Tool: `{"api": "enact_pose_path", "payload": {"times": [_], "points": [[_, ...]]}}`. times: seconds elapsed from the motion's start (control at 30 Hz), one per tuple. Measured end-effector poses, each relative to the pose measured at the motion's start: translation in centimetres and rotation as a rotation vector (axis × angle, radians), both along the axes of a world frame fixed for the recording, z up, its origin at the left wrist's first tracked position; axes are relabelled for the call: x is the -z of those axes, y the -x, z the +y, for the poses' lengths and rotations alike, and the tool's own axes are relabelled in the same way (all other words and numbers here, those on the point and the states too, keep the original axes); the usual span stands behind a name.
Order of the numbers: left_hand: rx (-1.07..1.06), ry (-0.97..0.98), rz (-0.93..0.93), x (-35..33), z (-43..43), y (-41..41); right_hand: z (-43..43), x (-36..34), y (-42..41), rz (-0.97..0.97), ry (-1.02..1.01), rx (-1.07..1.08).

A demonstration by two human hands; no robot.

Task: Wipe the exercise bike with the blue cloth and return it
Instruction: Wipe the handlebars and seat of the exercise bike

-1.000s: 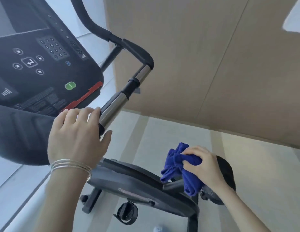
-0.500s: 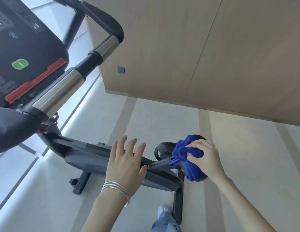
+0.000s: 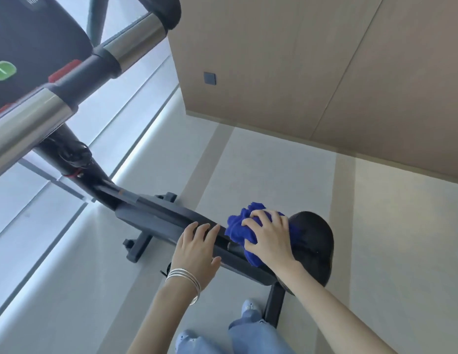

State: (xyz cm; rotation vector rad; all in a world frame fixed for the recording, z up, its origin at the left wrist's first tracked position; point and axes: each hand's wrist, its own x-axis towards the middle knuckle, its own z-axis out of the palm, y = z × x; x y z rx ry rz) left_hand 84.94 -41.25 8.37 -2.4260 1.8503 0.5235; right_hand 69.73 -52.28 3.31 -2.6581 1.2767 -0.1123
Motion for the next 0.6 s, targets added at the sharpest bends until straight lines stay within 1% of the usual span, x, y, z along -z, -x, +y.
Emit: {"api": "enact_pose_path", "payload": {"times": [0.17,0.23,0.3,0.43,0.53,0.6], "points": [[-0.037,0.001,0.024,1.2,-1.5,0.6,0.1,1.0,5.6,-0.109,0.102,-0.058],[-0.041,0.004,0.037,1.7,-1.7,1.1,-0.2,1.1,6.0,-0.124,0.134,-0.084],[-0.048,0.008,0.051,2.2,-1.7,1.8,-1.0,0.6,4.6,-0.106,0.096,-0.084],[-0.048,0.021,0.075,3.0,-1.8,2.2,-2.5,0.0,0.9,-0.054,-0.041,-0.1],[-0.032,0.032,0.085,3.6,-2.8,2.1,-3.1,0.2,1.6,-0.034,-0.101,-0.103],[-0.014,0.036,0.087,3.8,-3.5,2.1,-2.8,-0.2,3.6,-0.041,-0.09,-0.08]]}}
